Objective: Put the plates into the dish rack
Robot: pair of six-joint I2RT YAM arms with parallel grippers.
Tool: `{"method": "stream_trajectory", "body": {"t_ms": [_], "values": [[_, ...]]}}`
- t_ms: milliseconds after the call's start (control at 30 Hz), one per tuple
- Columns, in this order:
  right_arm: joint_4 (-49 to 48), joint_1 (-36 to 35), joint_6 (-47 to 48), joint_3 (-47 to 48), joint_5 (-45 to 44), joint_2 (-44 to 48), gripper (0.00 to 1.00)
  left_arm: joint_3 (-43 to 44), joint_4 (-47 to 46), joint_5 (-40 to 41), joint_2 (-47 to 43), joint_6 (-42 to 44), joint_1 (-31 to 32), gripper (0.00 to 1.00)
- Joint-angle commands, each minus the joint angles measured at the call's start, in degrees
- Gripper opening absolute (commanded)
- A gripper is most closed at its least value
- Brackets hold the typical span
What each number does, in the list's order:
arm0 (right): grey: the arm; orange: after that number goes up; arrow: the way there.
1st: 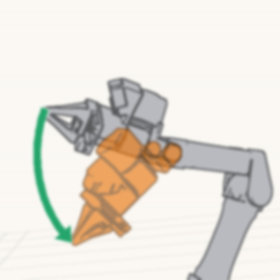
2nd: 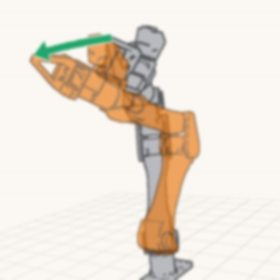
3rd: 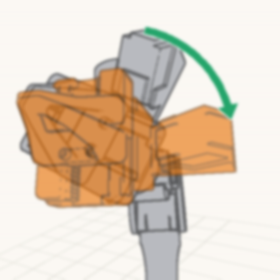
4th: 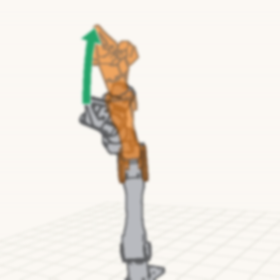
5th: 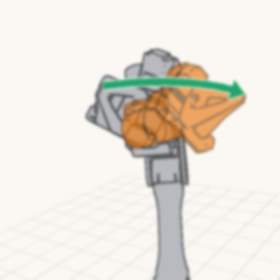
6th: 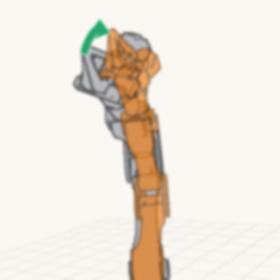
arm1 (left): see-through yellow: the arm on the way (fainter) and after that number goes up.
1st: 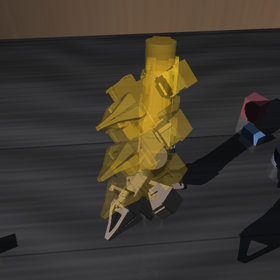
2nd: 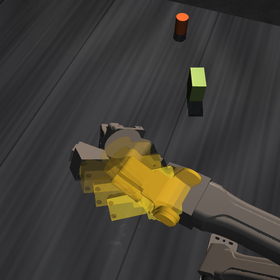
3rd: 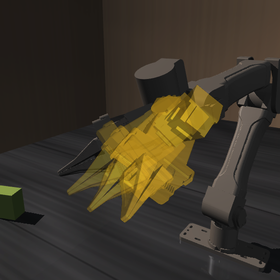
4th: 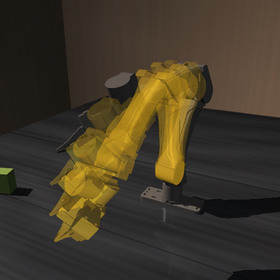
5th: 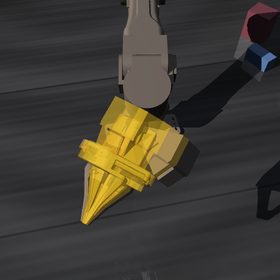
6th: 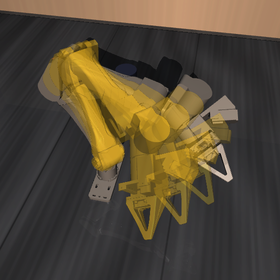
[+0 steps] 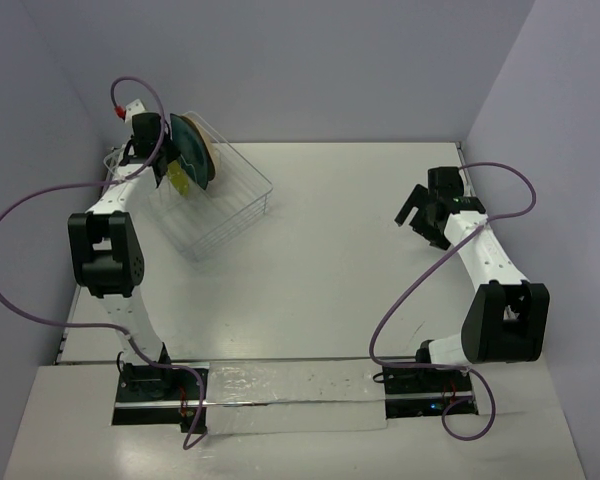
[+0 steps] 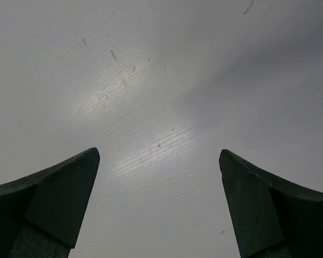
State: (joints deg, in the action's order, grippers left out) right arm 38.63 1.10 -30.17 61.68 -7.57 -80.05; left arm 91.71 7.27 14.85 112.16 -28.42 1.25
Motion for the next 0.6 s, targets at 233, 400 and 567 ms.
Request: {"method": "stream_trajectory", "body": {"t_ms": [233,400,567], "values": [[0.2,-0.3,1.9,-0.7,-3.4,3.7,1.00,-1.2,-4.7,-5.8,-0.1,-0.9,0.4,0.47],[-0.1,-0.4,2.3,-1.1,-3.0,4.4,1.00,-2.2,-3.7,-6.0,-3.5,-1.3,0.6,0.65],[-0.5,-0.4,2.8,-1.2,-2.8,5.8,1.00,-2.9,-0.7,-5.5,-8.1,-1.1,1.0,0.85]]}}
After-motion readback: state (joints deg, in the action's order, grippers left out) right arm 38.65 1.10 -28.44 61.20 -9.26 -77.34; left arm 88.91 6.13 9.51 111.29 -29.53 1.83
